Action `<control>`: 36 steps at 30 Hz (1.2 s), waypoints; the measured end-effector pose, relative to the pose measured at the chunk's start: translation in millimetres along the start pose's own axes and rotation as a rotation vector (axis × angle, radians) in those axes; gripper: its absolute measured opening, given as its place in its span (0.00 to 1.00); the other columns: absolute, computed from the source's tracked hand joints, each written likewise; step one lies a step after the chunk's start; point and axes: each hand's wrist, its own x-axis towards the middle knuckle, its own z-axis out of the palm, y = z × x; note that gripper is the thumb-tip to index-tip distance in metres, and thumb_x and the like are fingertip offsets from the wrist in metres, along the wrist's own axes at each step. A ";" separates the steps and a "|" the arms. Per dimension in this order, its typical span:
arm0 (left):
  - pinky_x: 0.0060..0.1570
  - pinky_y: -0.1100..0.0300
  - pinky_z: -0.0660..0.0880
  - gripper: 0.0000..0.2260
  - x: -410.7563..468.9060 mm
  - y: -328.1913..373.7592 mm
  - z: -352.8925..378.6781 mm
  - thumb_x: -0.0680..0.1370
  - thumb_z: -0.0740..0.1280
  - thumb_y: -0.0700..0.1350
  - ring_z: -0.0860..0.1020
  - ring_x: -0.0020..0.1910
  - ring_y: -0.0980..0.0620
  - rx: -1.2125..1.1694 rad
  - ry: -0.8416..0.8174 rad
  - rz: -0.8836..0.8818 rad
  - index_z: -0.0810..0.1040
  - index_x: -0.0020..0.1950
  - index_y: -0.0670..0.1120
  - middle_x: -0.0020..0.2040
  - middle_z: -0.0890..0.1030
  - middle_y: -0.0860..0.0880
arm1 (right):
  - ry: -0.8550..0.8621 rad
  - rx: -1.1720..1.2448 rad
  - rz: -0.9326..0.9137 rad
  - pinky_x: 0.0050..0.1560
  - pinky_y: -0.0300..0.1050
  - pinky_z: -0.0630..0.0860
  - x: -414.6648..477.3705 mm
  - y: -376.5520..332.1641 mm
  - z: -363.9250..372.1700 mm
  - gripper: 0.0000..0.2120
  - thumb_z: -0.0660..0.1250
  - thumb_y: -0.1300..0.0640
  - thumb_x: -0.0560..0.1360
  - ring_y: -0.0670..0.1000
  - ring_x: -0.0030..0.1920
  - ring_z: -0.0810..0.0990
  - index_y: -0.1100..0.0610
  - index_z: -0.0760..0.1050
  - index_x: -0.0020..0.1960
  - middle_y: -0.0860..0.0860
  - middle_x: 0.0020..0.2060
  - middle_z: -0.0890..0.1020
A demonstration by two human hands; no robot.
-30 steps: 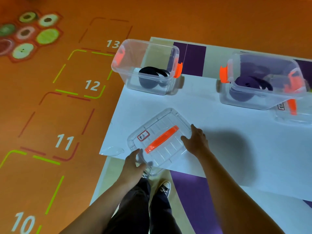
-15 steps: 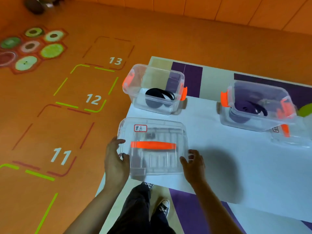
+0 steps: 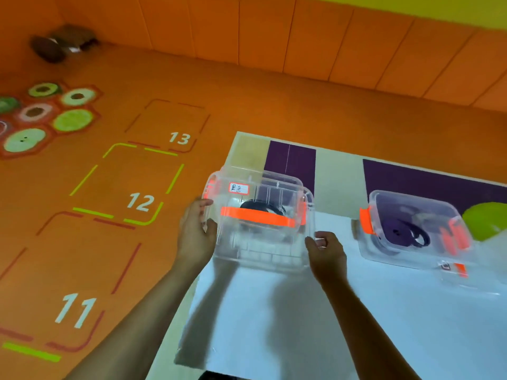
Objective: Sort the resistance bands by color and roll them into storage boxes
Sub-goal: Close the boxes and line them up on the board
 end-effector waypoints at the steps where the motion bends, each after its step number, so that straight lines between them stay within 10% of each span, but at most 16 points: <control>1: 0.57 0.39 0.77 0.20 12.7 -5.2 1.6 0.76 0.62 0.34 0.76 0.62 0.42 0.030 -0.009 0.011 0.73 0.65 0.52 0.65 0.76 0.52 | -0.014 -0.011 0.010 0.56 0.47 0.74 7.7 -6.1 4.8 0.14 0.70 0.55 0.78 0.57 0.55 0.80 0.58 0.77 0.61 0.55 0.52 0.83; 8: 0.60 0.49 0.70 0.19 93.5 -37.1 32.2 0.78 0.63 0.33 0.74 0.60 0.36 0.219 -0.145 -0.023 0.75 0.67 0.47 0.69 0.77 0.47 | 0.004 -0.137 0.025 0.59 0.51 0.74 65.6 -20.5 40.5 0.17 0.67 0.58 0.77 0.59 0.59 0.78 0.60 0.77 0.65 0.58 0.55 0.83; 13: 0.54 0.51 0.69 0.20 114.3 -48.3 48.9 0.79 0.63 0.35 0.72 0.58 0.36 0.225 -0.204 -0.115 0.73 0.71 0.47 0.53 0.80 0.44 | -0.035 -0.220 0.031 0.59 0.51 0.74 85.2 -17.6 49.2 0.17 0.68 0.57 0.78 0.60 0.58 0.80 0.61 0.77 0.66 0.59 0.56 0.84; 19: 0.69 0.49 0.65 0.23 119.8 -50.8 55.6 0.82 0.60 0.34 0.69 0.68 0.35 0.309 -0.246 -0.087 0.68 0.77 0.41 0.74 0.74 0.42 | -0.119 -0.268 0.015 0.49 0.45 0.72 95.2 -17.8 41.8 0.17 0.66 0.52 0.80 0.56 0.52 0.81 0.56 0.77 0.67 0.56 0.52 0.85; 33: 0.73 0.44 0.64 0.29 101.0 -84.0 53.6 0.82 0.43 0.56 0.68 0.75 0.41 0.387 -0.316 -0.051 0.61 0.82 0.48 0.79 0.67 0.45 | -0.054 -0.484 -0.171 0.57 0.55 0.77 99.2 -13.0 51.4 0.14 0.66 0.47 0.80 0.57 0.52 0.81 0.55 0.78 0.61 0.53 0.49 0.81; 36: 0.75 0.40 0.61 0.25 104.9 -88.1 57.8 0.84 0.52 0.53 0.61 0.78 0.38 0.341 -0.253 -0.127 0.61 0.81 0.52 0.80 0.61 0.41 | -0.024 -0.482 -0.090 0.61 0.54 0.73 102.0 -15.1 55.0 0.18 0.68 0.46 0.78 0.58 0.57 0.78 0.53 0.76 0.64 0.54 0.56 0.78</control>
